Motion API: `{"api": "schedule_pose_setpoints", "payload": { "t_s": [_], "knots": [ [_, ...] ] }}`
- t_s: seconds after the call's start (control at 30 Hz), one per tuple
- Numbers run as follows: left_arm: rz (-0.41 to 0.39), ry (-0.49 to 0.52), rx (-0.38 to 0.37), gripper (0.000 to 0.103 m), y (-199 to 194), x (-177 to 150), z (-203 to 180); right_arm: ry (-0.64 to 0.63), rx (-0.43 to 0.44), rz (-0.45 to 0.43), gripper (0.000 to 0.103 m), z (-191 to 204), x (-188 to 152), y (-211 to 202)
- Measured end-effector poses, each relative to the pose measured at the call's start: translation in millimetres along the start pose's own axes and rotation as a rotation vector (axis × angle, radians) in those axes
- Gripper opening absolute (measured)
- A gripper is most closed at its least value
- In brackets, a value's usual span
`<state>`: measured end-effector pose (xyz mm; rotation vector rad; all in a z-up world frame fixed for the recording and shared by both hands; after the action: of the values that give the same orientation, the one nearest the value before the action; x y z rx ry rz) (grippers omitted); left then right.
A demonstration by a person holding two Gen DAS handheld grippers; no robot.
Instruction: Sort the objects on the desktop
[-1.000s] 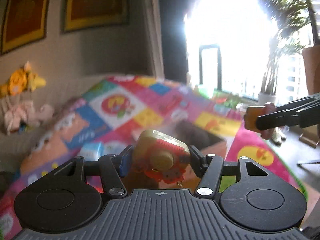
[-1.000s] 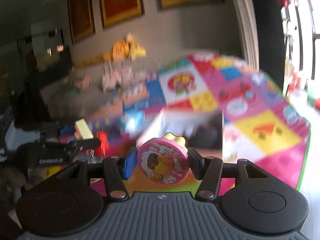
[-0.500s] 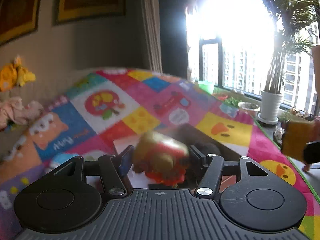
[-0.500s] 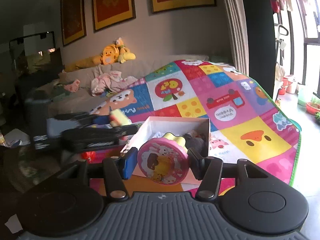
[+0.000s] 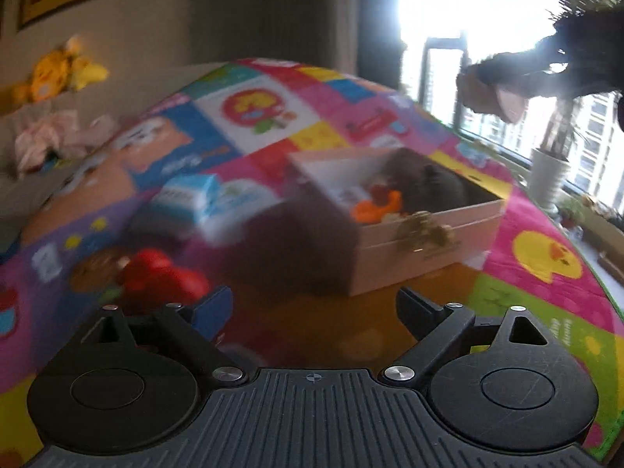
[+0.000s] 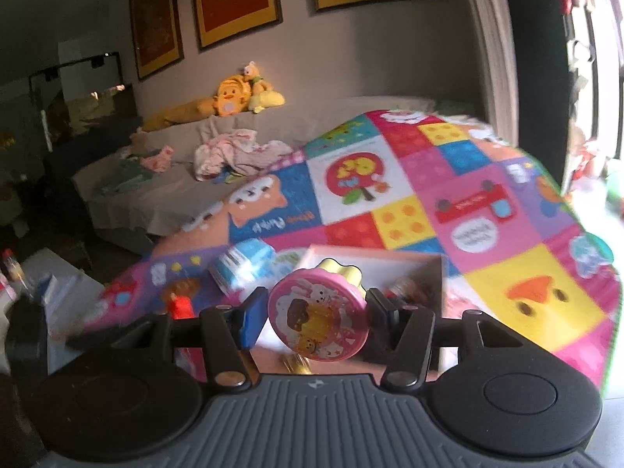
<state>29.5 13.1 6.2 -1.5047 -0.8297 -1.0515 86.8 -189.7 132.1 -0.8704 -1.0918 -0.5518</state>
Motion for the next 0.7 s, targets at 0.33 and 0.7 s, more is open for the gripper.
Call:
{"api": "schedule_pose_setpoints", "payload": {
  "t_s": [0.33, 0.7],
  "knots": [
    [0.037, -0.076, 0.003, 0.097, -5, -20, 14, 0.07, -0.074, 0.12, 0.058, -15, -6, 99],
    [0.064, -0.109, -0.046, 0.097, 1, -34, -3, 0.037, 0.005, 0.29, 0.038, 8, -84, 53]
  ]
}}
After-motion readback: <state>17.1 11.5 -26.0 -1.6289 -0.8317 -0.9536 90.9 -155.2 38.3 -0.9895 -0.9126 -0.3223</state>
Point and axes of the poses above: each gripper's, at about its wrist camera, not at the fingertips, and y roughly the way its jaws point, z to its left, x to its top, the point moved 7 cm from there along y, roughly the way its jaws point, and after that the axes turned 10 degrees about -z, right-handed, at the moved point
